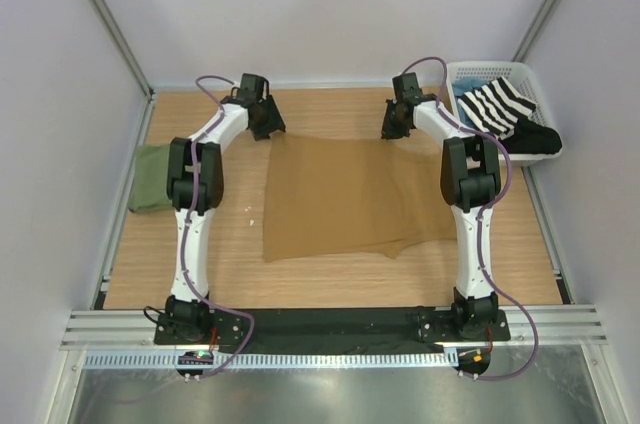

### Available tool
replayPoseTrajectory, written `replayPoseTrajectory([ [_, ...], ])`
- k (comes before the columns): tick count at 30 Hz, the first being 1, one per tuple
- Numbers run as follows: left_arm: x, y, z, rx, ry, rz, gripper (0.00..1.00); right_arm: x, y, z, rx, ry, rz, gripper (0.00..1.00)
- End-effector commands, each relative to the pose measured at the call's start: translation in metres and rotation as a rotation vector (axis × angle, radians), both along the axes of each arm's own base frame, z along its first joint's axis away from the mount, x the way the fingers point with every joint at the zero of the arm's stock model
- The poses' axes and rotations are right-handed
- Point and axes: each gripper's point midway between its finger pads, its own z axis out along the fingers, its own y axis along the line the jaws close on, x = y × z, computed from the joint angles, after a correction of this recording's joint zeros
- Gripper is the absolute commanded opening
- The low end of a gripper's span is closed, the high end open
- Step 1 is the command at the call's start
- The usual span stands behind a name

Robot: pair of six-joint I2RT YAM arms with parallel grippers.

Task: Fold and stack the tank tops
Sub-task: Fold the tank top

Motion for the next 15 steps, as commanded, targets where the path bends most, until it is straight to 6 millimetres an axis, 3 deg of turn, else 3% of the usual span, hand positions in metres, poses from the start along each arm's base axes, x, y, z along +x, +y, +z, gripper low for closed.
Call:
replayPoseTrajectory([
  [1,0.006,0.005,-0.001,0.017,0.004,0.005,0.53,0.013,0.0,0.031,0.013,-0.092,-0.005,0.01],
  [6,0.01,0.003,-0.004,0.026,0.016,0.009,0.4,0.012,0.002,0.035,0.018,-0.101,0.0,0.01],
  [15,0.006,0.006,-0.01,0.127,0.03,0.024,0.33,0.011,0.002,0.043,0.029,-0.112,0.004,0.01],
])
